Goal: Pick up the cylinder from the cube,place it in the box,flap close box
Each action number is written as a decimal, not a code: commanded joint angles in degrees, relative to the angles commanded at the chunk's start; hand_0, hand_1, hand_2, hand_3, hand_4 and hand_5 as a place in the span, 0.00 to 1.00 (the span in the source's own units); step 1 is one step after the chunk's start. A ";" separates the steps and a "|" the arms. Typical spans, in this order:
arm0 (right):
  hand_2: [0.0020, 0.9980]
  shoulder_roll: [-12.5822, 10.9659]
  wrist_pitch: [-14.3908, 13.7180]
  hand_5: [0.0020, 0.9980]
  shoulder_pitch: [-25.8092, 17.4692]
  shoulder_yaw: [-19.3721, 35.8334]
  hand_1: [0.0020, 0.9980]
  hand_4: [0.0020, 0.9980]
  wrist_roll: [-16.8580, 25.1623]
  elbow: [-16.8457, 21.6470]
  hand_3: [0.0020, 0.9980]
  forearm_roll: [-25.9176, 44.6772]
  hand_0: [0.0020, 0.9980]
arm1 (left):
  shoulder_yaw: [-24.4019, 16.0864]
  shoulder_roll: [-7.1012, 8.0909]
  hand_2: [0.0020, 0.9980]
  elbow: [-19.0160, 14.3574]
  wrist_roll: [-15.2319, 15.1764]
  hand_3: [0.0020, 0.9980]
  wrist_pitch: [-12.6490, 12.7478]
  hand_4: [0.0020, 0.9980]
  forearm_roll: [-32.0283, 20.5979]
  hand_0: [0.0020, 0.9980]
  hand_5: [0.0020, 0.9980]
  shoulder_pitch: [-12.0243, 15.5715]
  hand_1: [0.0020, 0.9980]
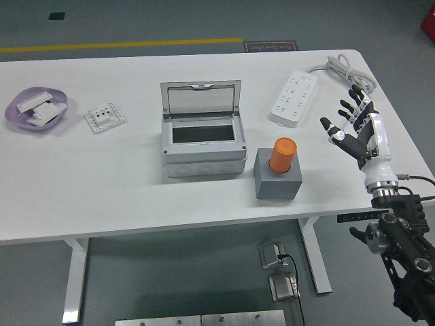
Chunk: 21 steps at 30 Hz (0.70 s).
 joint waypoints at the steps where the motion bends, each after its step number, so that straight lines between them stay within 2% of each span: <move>1: 0.95 -0.06 0.04 0.38 -0.09 0.10 0.89 0.98 -0.01 0.06 0.94 0.06 0.84 | -0.47 -0.04 0.61 0.00 0.16 0.61 -0.05 0.66 0.50 0.63 0.25 0.09 0.65; 6: 0.95 -0.17 0.16 0.38 -0.42 -0.18 0.89 0.98 -0.07 -0.07 0.94 0.43 0.84 | -1.54 -0.16 0.61 0.00 0.48 0.61 0.00 0.66 0.99 0.63 0.25 0.66 0.65; 7: 0.93 -0.21 0.17 0.52 -0.32 -0.50 0.88 1.00 -0.15 -0.20 0.93 0.51 0.84 | -1.50 -0.16 0.61 0.00 0.56 0.61 -0.02 0.66 0.82 0.63 0.25 0.78 0.65; 10: 0.93 -0.31 0.23 0.52 0.17 -1.37 0.88 1.00 -0.34 -0.59 0.93 0.83 0.84 | -2.37 -0.26 0.61 0.00 0.71 0.61 -0.03 0.66 1.31 0.63 0.25 1.21 0.65; 12: 0.93 -0.43 0.33 0.52 1.00 -2.11 0.88 1.00 -0.40 -0.92 0.93 1.13 0.84 | -4.45 -0.55 0.61 0.00 1.19 0.61 -0.23 0.66 3.48 0.63 0.25 1.71 0.65; 13: 0.92 -0.46 0.35 0.57 1.39 -2.42 0.88 1.00 -0.40 -1.01 0.92 1.25 0.83 | -5.34 -0.69 0.61 0.00 1.39 0.61 -0.31 0.66 4.48 0.63 0.25 1.92 0.65; 14: 0.92 -0.45 0.34 0.57 1.72 -2.68 0.88 1.00 -0.37 -1.05 0.92 1.31 0.83 | -5.97 -0.81 0.61 0.00 1.53 0.61 -0.38 0.66 5.19 0.63 0.25 2.09 0.65; 18: 0.92 0.01 0.20 0.57 2.92 -4.62 0.88 1.00 -0.29 -1.51 0.92 1.31 0.83 | -6.20 -0.87 0.61 0.00 1.36 0.61 -0.34 0.66 5.51 0.63 0.25 2.28 0.65; 19: 0.92 0.08 0.20 0.80 3.18 -5.30 0.88 0.99 -0.31 -1.75 0.91 1.27 0.84 | -5.77 -0.83 0.61 0.00 1.19 0.61 -0.29 0.66 5.03 0.63 0.25 2.20 0.65; 21: 0.92 0.21 0.29 0.80 3.87 -6.99 0.88 0.99 -0.43 -2.57 0.91 1.12 0.84 | -4.59 -0.75 0.61 0.00 0.83 0.61 -0.19 0.66 3.80 0.63 0.25 1.95 0.65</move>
